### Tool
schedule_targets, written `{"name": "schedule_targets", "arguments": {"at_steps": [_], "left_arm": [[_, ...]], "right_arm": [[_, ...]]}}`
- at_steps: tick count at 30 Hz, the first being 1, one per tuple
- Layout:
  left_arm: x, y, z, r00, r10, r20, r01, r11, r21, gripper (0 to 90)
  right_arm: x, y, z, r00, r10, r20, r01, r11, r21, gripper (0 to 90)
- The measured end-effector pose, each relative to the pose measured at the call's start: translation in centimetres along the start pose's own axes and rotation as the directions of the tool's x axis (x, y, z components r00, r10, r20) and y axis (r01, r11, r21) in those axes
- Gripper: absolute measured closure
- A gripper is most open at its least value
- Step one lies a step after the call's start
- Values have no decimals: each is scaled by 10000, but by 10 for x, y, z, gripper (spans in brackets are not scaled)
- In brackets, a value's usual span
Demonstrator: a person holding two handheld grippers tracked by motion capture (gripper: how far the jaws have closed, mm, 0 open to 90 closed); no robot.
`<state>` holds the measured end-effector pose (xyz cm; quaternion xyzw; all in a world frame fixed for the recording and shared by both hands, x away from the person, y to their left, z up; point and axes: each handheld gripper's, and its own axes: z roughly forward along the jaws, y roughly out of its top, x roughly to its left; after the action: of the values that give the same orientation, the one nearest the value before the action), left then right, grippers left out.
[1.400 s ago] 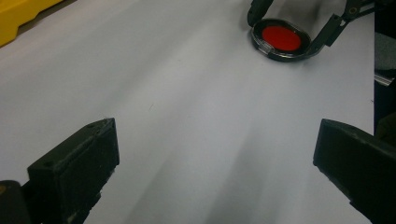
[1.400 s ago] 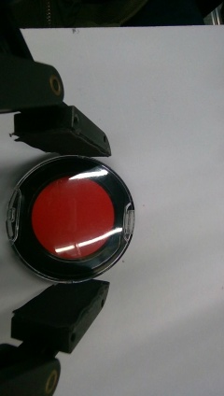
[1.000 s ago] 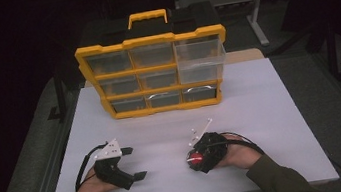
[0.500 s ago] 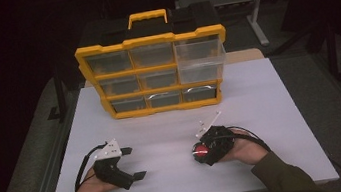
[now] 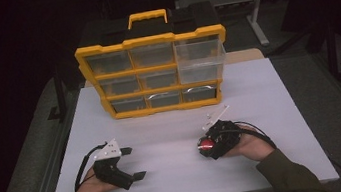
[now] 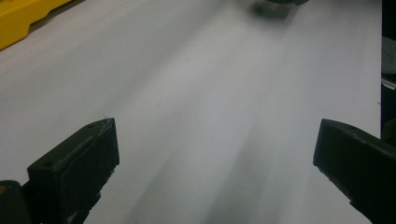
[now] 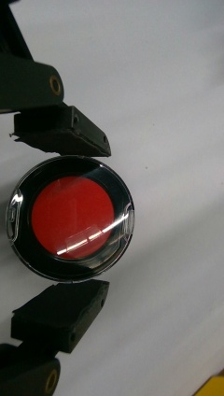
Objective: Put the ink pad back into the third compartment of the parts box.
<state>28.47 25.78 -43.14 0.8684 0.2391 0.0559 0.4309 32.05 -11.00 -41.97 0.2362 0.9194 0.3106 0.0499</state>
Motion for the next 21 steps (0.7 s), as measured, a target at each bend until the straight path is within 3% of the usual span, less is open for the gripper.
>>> {"name": "schedule_targets", "arguments": {"at_steps": [21], "left_arm": [[0, 0, 0, 10000, -18, 25, 18, 10000, -28, 0]], "right_arm": [[-21, -10, -21, 9934, 935, 668, -930, 9956, -104, 288]]}}
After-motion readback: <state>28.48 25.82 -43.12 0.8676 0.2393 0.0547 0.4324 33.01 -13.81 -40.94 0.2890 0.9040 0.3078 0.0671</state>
